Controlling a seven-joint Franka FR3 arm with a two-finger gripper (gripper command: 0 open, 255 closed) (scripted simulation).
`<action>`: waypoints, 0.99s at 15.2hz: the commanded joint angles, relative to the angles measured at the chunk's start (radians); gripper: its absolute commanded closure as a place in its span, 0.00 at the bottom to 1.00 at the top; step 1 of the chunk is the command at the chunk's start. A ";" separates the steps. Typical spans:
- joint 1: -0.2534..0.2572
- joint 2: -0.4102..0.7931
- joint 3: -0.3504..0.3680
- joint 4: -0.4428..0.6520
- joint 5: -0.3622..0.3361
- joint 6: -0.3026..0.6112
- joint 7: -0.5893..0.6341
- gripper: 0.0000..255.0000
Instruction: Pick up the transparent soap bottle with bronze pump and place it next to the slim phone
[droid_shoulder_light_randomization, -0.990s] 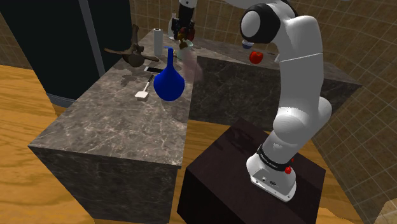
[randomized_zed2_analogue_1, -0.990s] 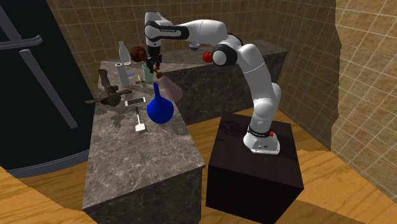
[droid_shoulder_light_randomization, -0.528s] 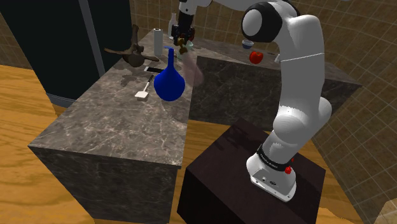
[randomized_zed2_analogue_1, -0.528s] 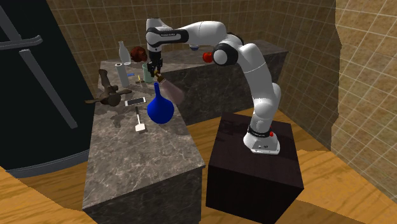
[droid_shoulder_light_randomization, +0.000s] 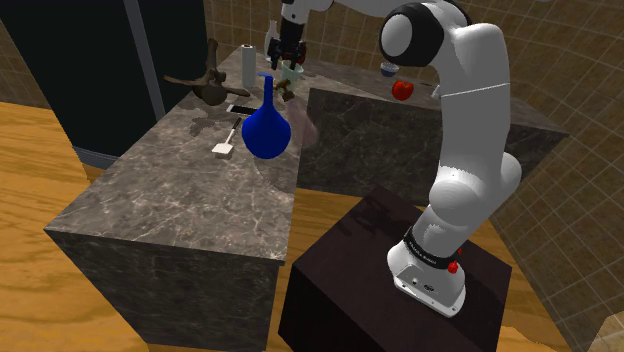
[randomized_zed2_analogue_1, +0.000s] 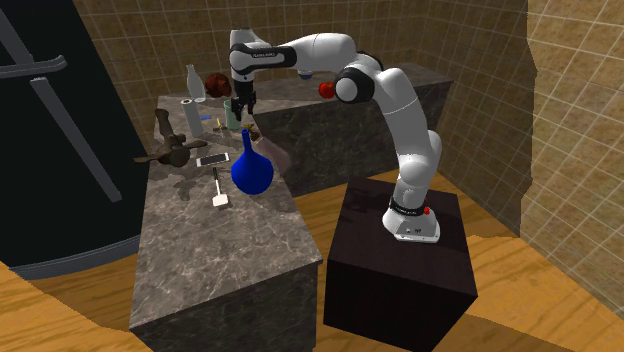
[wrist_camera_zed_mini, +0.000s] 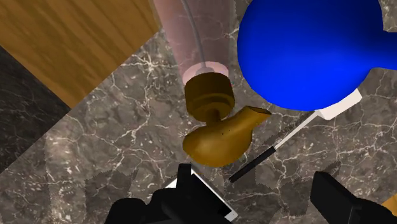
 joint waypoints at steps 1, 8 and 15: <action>0.000 0.000 0.000 0.000 0.000 0.000 0.000 0.00; -0.011 0.010 -0.001 0.143 -0.001 -0.134 0.006 0.00; -0.011 0.010 -0.001 0.143 -0.001 -0.134 0.006 0.00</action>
